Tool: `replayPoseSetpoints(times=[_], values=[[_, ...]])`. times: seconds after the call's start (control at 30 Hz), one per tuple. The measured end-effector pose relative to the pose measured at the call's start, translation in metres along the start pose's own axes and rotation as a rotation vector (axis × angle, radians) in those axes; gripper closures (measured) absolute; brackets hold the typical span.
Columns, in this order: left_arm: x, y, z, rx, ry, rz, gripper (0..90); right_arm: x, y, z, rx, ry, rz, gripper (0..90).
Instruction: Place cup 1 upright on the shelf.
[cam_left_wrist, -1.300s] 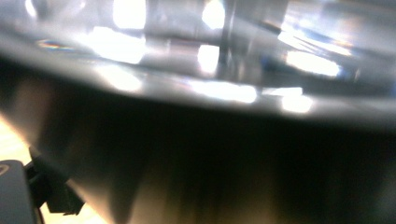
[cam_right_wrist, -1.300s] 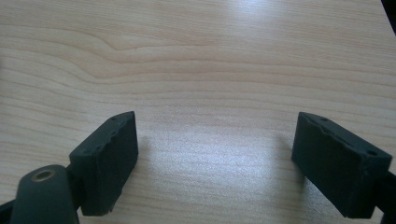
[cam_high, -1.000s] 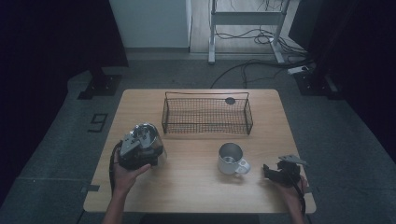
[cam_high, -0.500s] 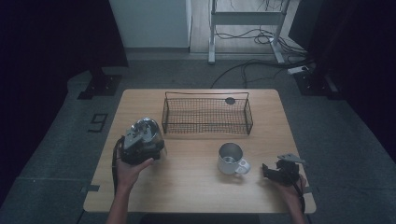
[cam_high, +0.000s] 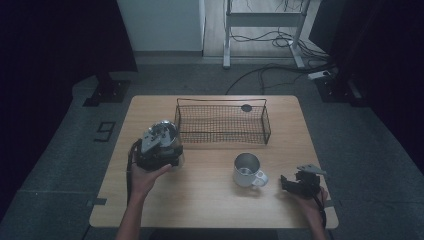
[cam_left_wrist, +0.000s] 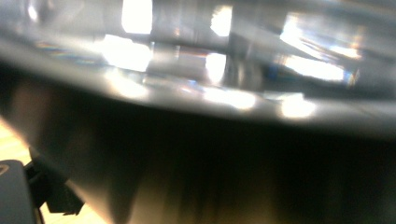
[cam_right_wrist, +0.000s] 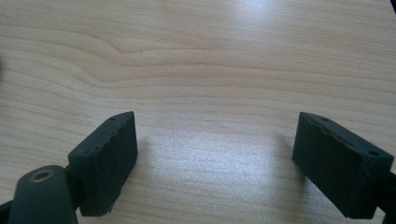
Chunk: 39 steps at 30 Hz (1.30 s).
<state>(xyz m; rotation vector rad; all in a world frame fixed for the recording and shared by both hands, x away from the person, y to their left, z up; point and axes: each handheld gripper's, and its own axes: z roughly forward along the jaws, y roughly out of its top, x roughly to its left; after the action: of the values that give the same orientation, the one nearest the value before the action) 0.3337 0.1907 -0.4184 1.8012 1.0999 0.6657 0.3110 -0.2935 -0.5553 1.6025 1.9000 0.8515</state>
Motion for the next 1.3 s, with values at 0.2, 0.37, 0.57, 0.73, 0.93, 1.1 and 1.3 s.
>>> replayPoseSetpoints(times=[0.2,0.37,0.57,0.73,0.93,1.1,1.3], values=[[0.001,0.004,0.003,-0.001,-0.011,-0.011,4.0,0.0,0.0,0.0,0.0,0.0,0.001,13.7],[0.002,0.008,0.005,0.003,-0.012,-0.009,4.0,0.0,0.0,0.0,0.0,0.0,0.002,13.6],[0.005,0.012,0.008,0.002,-0.013,-0.011,4.0,0.0,0.0,0.0,0.0,-0.003,0.003,13.7],[0.009,0.014,0.012,0.004,-0.019,-0.023,4.0,0.0,0.0,0.0,-0.001,-0.006,0.005,13.7],[0.014,0.016,0.017,0.009,-0.015,-0.031,4.0,0.0,0.0,0.0,0.0,-0.008,0.008,13.8],[0.015,0.019,0.019,0.009,-0.013,-0.028,4.0,0.0,0.0,0.0,0.0,-0.009,0.009,13.8],[0.015,0.026,0.024,0.008,-0.014,-0.022,4.0,-0.001,0.0,0.0,0.001,-0.013,0.014,13.7]])
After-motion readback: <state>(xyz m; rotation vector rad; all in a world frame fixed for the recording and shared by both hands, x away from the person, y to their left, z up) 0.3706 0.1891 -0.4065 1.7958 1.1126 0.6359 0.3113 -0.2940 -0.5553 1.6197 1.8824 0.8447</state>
